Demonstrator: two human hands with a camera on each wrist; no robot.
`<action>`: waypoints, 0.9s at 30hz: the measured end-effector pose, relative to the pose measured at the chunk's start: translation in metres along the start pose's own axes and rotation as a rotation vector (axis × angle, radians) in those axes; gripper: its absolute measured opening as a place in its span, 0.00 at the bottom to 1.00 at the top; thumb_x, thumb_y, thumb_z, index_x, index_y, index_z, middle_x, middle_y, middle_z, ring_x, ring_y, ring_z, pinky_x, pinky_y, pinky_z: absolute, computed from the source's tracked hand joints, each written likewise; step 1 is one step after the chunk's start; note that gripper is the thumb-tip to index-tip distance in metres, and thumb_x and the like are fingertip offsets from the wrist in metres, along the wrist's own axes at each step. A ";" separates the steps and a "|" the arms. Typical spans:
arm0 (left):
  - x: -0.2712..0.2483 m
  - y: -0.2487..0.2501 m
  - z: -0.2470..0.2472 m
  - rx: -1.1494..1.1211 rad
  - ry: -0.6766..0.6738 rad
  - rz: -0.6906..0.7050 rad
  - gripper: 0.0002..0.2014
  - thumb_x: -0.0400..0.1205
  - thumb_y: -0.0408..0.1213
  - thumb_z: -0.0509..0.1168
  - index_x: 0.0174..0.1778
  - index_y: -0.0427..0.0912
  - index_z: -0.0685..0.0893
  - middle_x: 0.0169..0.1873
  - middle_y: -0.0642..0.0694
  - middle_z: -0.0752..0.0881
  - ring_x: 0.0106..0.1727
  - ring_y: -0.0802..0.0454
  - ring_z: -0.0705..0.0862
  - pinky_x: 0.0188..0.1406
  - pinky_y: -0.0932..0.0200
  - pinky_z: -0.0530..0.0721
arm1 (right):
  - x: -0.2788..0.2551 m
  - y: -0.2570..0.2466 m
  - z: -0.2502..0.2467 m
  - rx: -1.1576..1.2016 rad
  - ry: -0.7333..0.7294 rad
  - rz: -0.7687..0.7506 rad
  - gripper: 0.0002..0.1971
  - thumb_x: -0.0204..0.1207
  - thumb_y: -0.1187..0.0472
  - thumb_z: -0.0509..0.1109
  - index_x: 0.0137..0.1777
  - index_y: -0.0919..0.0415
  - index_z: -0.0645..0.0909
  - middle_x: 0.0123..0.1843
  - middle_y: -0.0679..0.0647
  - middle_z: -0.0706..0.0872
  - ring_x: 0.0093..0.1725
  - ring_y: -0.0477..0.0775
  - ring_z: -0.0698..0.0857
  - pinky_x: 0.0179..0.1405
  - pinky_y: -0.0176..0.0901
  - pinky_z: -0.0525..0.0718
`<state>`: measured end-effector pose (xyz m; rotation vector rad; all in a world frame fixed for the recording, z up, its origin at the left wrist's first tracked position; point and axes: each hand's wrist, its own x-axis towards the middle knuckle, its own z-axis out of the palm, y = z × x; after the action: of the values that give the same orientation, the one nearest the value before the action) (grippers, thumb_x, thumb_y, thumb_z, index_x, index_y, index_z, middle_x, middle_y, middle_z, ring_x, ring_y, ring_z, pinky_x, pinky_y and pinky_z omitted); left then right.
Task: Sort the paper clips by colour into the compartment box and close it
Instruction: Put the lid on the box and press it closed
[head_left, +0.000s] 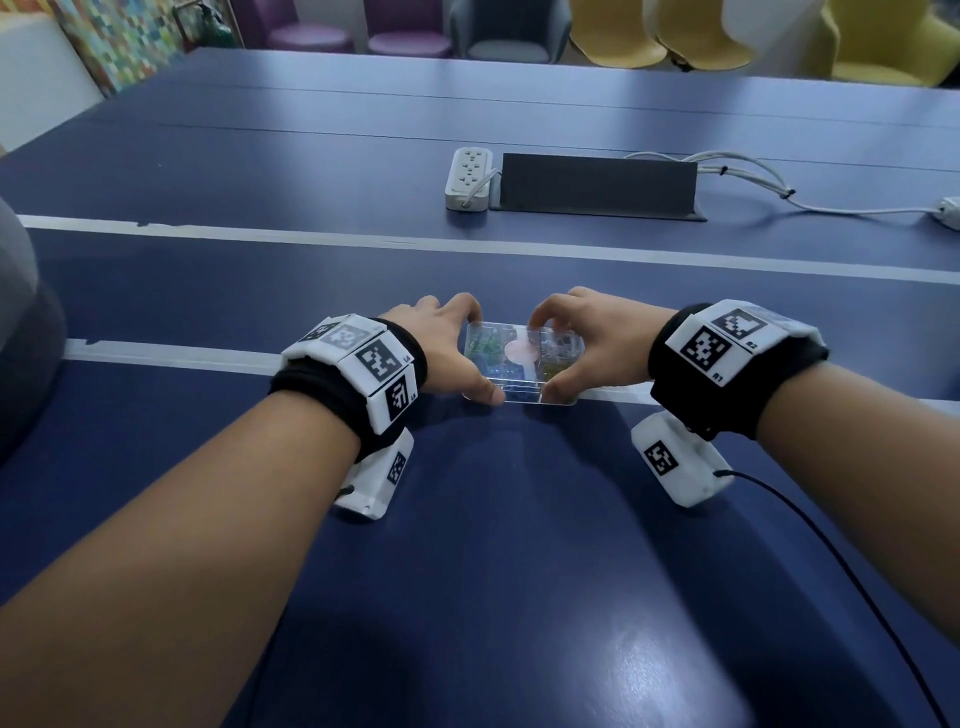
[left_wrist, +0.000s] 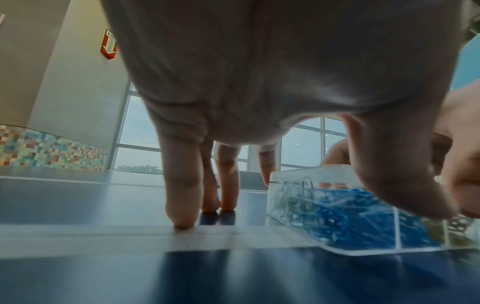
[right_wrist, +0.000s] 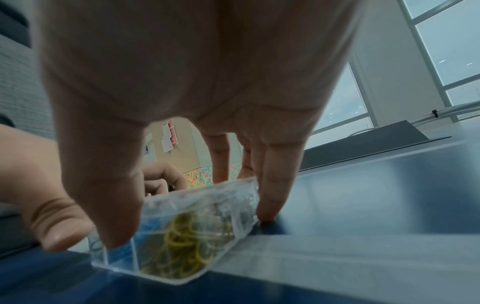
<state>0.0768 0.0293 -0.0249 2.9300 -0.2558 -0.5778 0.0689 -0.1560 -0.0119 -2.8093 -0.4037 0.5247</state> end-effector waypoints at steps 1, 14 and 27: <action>0.000 0.000 0.000 -0.001 0.000 0.002 0.42 0.62 0.67 0.72 0.70 0.58 0.64 0.57 0.47 0.74 0.63 0.41 0.78 0.61 0.48 0.78 | 0.000 0.000 0.000 0.001 0.001 0.002 0.37 0.61 0.49 0.80 0.70 0.49 0.70 0.61 0.51 0.72 0.60 0.55 0.78 0.66 0.51 0.78; -0.001 0.000 0.002 0.000 0.011 -0.001 0.43 0.62 0.68 0.71 0.71 0.60 0.64 0.64 0.45 0.73 0.68 0.41 0.75 0.64 0.47 0.75 | 0.000 0.000 0.001 0.000 -0.001 0.009 0.38 0.61 0.47 0.81 0.70 0.49 0.70 0.60 0.50 0.71 0.60 0.54 0.78 0.65 0.51 0.78; -0.006 -0.004 -0.003 -0.093 -0.005 0.006 0.44 0.58 0.64 0.77 0.70 0.59 0.69 0.62 0.47 0.74 0.65 0.44 0.78 0.65 0.49 0.78 | -0.002 -0.003 0.003 -0.029 0.019 0.015 0.37 0.59 0.43 0.80 0.69 0.46 0.71 0.62 0.53 0.73 0.60 0.57 0.80 0.64 0.54 0.80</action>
<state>0.0731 0.0350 -0.0203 2.8379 -0.2320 -0.5800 0.0655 -0.1527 -0.0133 -2.8446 -0.3897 0.4987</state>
